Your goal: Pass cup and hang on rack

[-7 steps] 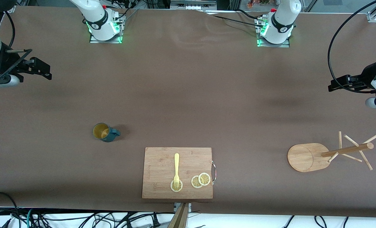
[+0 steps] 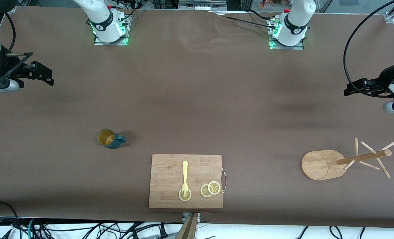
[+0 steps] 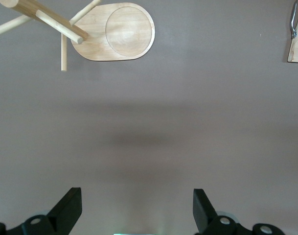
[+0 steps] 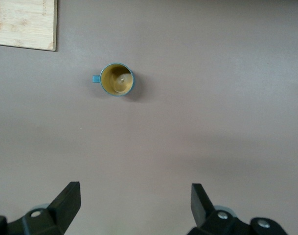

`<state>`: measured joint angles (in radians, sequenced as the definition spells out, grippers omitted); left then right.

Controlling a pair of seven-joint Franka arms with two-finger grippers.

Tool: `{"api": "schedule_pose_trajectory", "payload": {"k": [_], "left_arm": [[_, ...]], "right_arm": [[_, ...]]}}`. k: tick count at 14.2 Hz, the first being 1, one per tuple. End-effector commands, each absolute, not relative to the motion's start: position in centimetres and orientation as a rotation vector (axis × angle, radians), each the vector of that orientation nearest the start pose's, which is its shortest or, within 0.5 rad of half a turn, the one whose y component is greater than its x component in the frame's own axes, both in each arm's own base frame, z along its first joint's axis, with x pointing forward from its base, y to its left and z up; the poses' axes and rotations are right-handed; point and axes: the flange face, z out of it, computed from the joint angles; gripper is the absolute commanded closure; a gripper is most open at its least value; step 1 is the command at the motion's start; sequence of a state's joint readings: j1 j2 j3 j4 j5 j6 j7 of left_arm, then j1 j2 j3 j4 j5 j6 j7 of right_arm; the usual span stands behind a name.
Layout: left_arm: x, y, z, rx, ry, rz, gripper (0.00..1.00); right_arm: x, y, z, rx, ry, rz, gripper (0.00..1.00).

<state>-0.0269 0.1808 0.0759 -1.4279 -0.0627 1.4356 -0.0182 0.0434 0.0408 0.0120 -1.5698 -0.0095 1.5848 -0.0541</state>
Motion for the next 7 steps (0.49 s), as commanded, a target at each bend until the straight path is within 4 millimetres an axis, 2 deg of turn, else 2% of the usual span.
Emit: {"api": "schedule_pose_trajectory", "payload": {"k": [1,7], "left_arm": [[59.82,1.89,58.18,-3.178,-0.077,0.256,0.00],[59.82,1.89,58.18,-3.178,-0.074,0.256,0.00]], "right_arm": [[56.82,3.32,60.96,-3.150,-0.165,0.024,0.00],[56.76,3.23,60.83,-3.150,-0.165,0.036,0.00]]}}
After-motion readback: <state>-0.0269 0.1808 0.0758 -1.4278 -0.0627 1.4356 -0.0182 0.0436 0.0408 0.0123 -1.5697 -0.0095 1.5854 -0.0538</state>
